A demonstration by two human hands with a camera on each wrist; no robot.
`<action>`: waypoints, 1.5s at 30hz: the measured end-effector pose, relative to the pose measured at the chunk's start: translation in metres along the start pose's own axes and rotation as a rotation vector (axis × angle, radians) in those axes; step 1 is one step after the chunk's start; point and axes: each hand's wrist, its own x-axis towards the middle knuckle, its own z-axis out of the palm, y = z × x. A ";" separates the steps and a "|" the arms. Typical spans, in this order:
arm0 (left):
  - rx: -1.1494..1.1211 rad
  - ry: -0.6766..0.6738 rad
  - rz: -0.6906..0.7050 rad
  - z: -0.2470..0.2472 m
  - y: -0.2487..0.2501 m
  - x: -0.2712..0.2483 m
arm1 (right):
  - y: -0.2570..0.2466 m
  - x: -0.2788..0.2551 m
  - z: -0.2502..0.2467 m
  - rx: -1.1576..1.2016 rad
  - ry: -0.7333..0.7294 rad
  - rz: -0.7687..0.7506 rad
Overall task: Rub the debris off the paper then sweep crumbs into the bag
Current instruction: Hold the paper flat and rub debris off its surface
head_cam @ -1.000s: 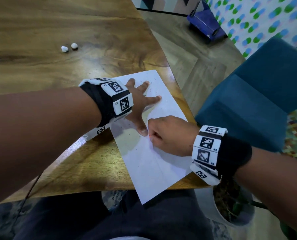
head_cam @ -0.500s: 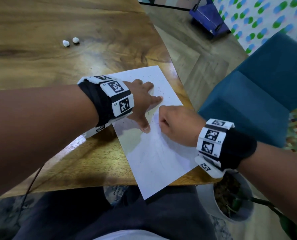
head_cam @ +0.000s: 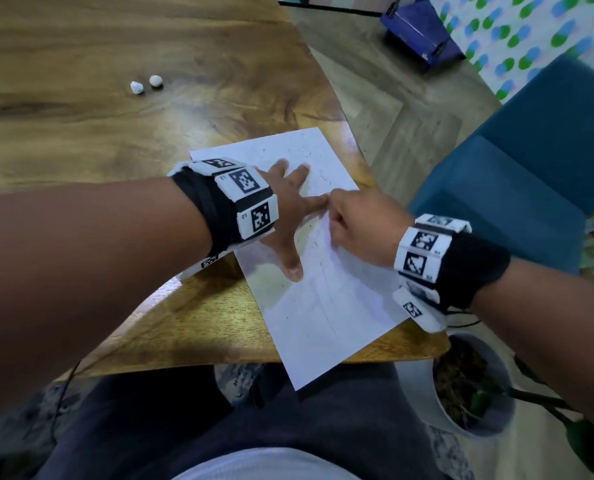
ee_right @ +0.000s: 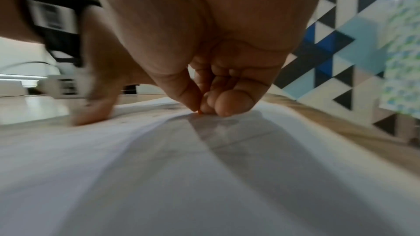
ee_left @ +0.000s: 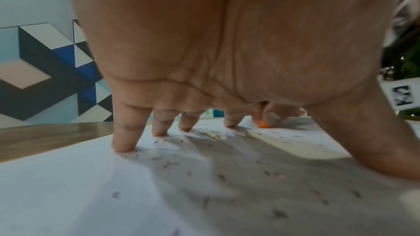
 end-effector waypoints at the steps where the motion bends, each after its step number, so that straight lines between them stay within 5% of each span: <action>1: 0.000 -0.001 0.001 0.000 0.000 0.001 | -0.009 -0.010 0.002 0.012 -0.024 -0.051; 7: 0.017 -0.001 -0.006 0.002 0.002 0.001 | -0.037 -0.041 0.006 0.079 -0.167 -0.241; 16: 0.001 -0.021 0.005 0.003 0.004 -0.001 | 0.003 0.002 -0.003 0.049 0.045 0.111; 24: 0.037 -0.013 0.005 0.004 0.005 0.000 | -0.046 -0.038 0.009 0.173 -0.096 -0.112; 34: 0.123 0.080 0.084 0.003 0.007 -0.009 | 0.016 0.002 0.002 0.004 0.081 0.126; 45: 0.037 -0.011 0.083 0.011 0.010 -0.012 | -0.029 -0.048 0.021 0.090 -0.040 -0.187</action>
